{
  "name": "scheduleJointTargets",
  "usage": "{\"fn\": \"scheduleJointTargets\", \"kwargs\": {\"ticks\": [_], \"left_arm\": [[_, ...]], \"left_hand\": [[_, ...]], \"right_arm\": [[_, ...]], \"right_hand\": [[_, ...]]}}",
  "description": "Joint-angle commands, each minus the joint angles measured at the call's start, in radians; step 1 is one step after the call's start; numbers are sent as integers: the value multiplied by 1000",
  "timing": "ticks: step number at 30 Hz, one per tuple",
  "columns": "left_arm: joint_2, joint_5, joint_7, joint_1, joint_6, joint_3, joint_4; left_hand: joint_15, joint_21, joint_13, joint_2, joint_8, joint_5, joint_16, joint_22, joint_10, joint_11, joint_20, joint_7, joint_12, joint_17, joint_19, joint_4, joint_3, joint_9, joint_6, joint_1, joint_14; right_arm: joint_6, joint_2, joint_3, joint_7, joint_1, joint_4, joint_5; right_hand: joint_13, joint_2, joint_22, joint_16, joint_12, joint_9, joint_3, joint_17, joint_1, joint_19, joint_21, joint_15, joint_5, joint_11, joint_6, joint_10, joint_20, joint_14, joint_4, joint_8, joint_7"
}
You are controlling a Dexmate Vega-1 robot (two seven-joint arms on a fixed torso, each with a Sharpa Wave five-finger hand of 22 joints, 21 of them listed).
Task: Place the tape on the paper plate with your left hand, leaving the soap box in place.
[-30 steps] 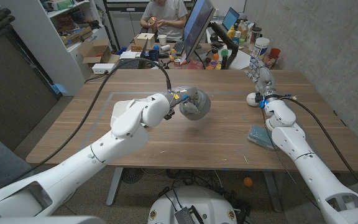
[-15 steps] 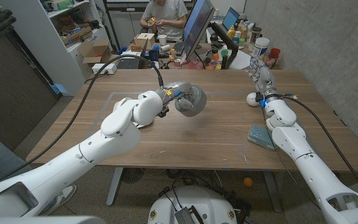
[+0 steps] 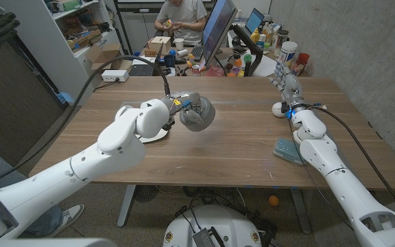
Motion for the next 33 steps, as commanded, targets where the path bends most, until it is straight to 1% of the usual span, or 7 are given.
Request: {"fn": "scheduleJointTargets", "kwargs": {"ticks": [1,7,14,18,24,33], "left_arm": [[86,103,-108,23,113,-25,-58],[112,82,-93,69,135,-68,-64],[158,49,-76,108,176,-113,-70],[181,30,-62,118,194,-126,-61],[205,3,-10,130,194,-137,-37],[254,-20,-1,118,201,-133,11]], "left_hand": [[-203,9,16,108,11,23,1,0,143,-148,2,-106,3,5,-4,8,17,27,115,99,186],[-204,10,22,108,11,24,-2,0,143,-148,1,-108,2,5,-5,8,17,27,115,99,185],[-204,11,27,108,10,24,-5,-1,143,-150,2,-106,1,5,-8,9,16,27,113,99,183],[-206,11,31,108,11,24,-5,-1,144,-149,3,-110,0,7,-10,9,15,28,113,98,182],[-206,12,35,109,12,24,-6,-1,144,-153,2,-115,-1,7,-12,11,15,27,118,96,182],[-211,12,44,108,12,22,-11,-1,144,-158,-2,-117,-4,8,-20,12,10,25,119,93,173]], "right_arm": [[1,12,-11,8,17,30,-2],[-4,17,-19,6,28,40,-9],[-13,24,-32,0,44,53,-19],[-16,31,-38,-3,51,66,-23],[-20,42,-45,-8,59,87,-26],[-27,50,-52,-20,74,103,-38]], "right_hand": [[4,-2,2,-3,4,4,-1,2,-3,0,3,-1,6,7,6,2,0,5,-3,3,6],[4,-3,2,-3,4,4,-2,2,-3,-1,3,-1,6,6,6,3,-1,5,-3,3,5],[4,-3,2,-3,4,4,-2,2,-3,-1,3,-1,6,7,6,3,-1,5,-4,3,5],[4,-3,2,-2,4,4,-3,2,-4,-1,3,-1,6,7,6,3,0,6,-4,3,4],[4,-3,2,-3,4,4,-3,2,-5,-1,3,-1,6,7,5,4,-1,5,-4,3,5],[4,-2,2,-2,5,4,-4,2,-5,-1,3,-3,6,7,7,4,0,6,-4,3,4]]}}
